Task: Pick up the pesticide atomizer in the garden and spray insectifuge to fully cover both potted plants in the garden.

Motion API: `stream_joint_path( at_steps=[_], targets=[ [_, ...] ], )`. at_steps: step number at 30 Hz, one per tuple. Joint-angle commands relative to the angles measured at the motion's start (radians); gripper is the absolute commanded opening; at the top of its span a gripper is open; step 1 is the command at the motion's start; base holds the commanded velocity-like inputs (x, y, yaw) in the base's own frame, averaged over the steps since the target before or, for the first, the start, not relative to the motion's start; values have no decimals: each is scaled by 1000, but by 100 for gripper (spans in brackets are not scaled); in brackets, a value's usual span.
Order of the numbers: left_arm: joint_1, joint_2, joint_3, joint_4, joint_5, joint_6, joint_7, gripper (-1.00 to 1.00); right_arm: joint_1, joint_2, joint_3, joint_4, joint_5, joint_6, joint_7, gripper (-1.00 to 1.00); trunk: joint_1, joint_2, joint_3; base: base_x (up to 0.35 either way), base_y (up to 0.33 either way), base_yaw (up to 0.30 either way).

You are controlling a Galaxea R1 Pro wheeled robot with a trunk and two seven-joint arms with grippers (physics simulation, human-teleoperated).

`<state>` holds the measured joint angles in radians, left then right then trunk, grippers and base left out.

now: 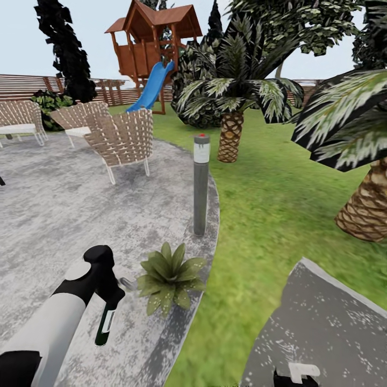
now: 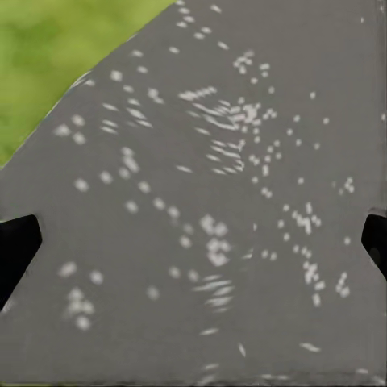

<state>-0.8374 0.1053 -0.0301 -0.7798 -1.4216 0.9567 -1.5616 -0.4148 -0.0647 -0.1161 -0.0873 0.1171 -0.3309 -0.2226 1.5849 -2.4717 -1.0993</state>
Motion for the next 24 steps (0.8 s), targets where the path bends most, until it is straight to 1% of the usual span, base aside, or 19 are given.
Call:
stream_joint_path(
  at_steps=[1, 3, 7, 9, 11, 12, 13, 17, 22, 24],
  targets=[
    [0, 1, -3, -1, -7, 11, -9, -100, -1, 0, -8, 1, 10, -3, -3, 100, 0, 0, -1, -1, 317, -297],
    [9, -5, -9, -2, -6, 7, -9, -100, -1, 0, -8, 1, 10, -3, -3, 100, 0, 0, -1, 5, 257, -299],
    [11, 1, -12, -3, -11, 2, -9, -100, -1, 0, -8, 1, 10, -3, -3, 100, 0, 0, -1, 3, 58, -299],
    [13, 15, -9, -3, -26, 0, -9, -100, -1, 0, -8, 1, 10, -3, -3, 100, 0, 0, -1, 0, 8, -299],
    [15, 33, -9, -3, -30, -1, -9, -100, -1, 0, -8, 1, 10, -3, -3, 100, 0, 0, -1, 0, 3, -299],
    [15, 38, -9, -3, -31, -1, -9, -100, -1, 0, -8, 1, 10, -3, -3, 100, 0, 0, -1, 0, 1, -299],
    [15, 72, -9, -3, -32, -1, -9, -100, -1, 0, -8, 1, 10, -3, -3, 100, 0, 0, -1, -178, 0, -142],
    [15, 76, -11, -2, -33, -1, -9, -100, -1, -1, -7, 3, 13, -3, -2, 100, 0, 0, -1, -289, 38, -37],
    [17, 76, -10, 3, -33, 0, -9, -100, -1, -3, -7, 4, 14, -3, -1, 100, 0, 0, -1, -266, 208, -1],
    [17, 71, -9, 7, -33, 0, -9, -100, -1, -3, -7, 3, 14, -3, 0, 100, 0, 0, -1, -200, 258, 0]
  ],
)
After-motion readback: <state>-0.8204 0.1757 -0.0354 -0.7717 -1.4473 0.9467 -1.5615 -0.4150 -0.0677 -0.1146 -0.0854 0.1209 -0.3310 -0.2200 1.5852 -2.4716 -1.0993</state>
